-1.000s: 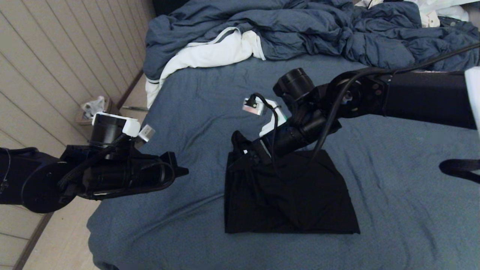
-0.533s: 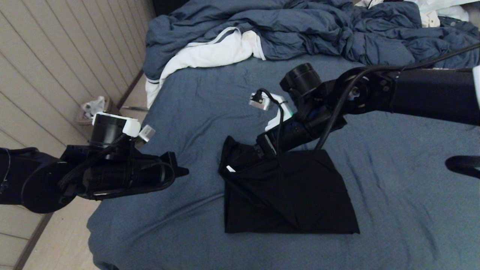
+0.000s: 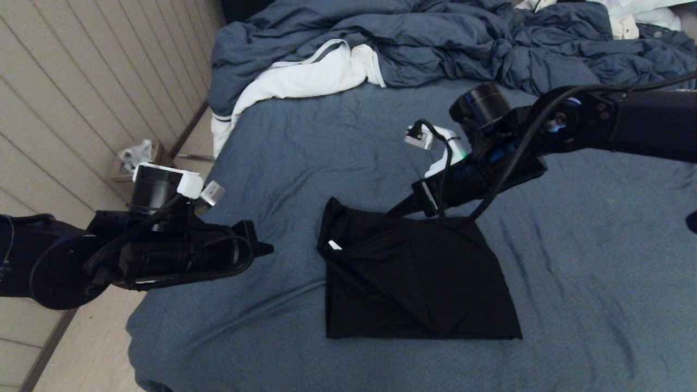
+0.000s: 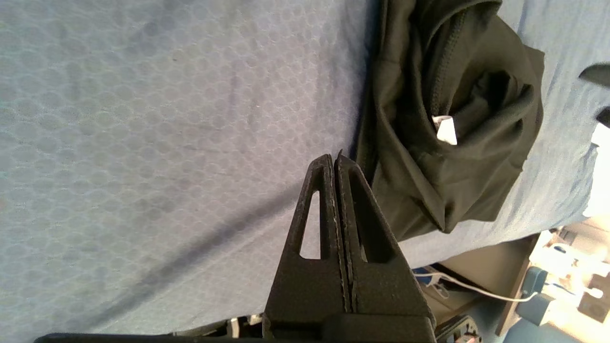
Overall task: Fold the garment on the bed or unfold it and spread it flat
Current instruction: Fold the black T-shirt
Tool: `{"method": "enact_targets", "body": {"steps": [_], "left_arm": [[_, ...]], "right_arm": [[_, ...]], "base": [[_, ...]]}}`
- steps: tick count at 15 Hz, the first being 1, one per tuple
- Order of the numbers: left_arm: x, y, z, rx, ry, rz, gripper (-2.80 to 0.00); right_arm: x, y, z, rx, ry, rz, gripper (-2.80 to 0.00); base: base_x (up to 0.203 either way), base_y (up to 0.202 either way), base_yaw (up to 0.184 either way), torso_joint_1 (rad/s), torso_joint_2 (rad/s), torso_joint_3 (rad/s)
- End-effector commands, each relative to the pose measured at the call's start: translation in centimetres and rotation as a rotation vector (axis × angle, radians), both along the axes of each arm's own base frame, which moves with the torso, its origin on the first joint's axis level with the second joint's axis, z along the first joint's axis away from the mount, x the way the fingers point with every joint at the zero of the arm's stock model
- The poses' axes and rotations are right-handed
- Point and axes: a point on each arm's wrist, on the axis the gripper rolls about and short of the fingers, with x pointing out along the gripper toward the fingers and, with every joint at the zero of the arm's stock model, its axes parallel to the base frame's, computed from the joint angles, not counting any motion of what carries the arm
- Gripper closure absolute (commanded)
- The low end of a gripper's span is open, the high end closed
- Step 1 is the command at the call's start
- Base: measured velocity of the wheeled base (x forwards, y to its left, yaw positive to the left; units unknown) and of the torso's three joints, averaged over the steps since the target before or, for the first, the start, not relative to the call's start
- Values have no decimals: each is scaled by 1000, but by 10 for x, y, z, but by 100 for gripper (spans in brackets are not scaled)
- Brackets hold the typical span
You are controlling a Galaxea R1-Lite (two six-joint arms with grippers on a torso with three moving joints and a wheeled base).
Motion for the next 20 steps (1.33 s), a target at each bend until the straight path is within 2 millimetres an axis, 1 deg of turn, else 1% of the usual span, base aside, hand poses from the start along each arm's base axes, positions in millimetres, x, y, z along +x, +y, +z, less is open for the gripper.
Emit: {"method": "enact_targets", "body": {"steps": [1, 2, 4, 6, 9, 11, 15, 17, 19, 20], "left_arm": [[0, 0, -1, -3, 3, 0, 0], [0, 0, -1, -4, 4, 0, 0], [1, 0, -1, -3, 5, 0, 0], [0, -1, -1, -8, 9, -9, 0], [0, -1, -2, -9, 11, -11, 0], [0, -1, -2, -9, 11, -11, 0], [0, -1, -2, -8, 12, -11, 0], [0, -1, -2, -8, 12, -11, 0], [1, -1, -4, -5, 18, -11, 0], [2, -1, -5, -4, 21, -11, 0]], "right_arm": [[-10, -9, -7, -17, 41, -10, 0], [-13, -12, -11, -25, 56, -14, 0], [-11, -18, -14, -29, 56, -32, 0], [-11, -20, -24, -45, 86, -40, 0], [-4, -26, -27, -39, 71, -64, 0], [1, -25, -35, -55, 86, -73, 0], [12, -13, -52, -79, 117, -60, 0], [16, -3, -60, -85, 130, -40, 0], [15, 11, -66, -90, 140, -9, 0], [15, 19, -66, -89, 134, 8, 0]], "base": [[0, 0, 0, 0, 0, 0], [0, 0, 0, 0, 0, 0], [0, 0, 0, 0, 0, 0], [0, 0, 0, 0, 0, 0], [0, 0, 0, 0, 0, 0], [0, 0, 0, 0, 0, 0], [0, 0, 0, 0, 0, 0], [0, 0, 0, 0, 0, 0], [0, 0, 0, 0, 0, 0], [0, 0, 0, 0, 0, 0]]}}
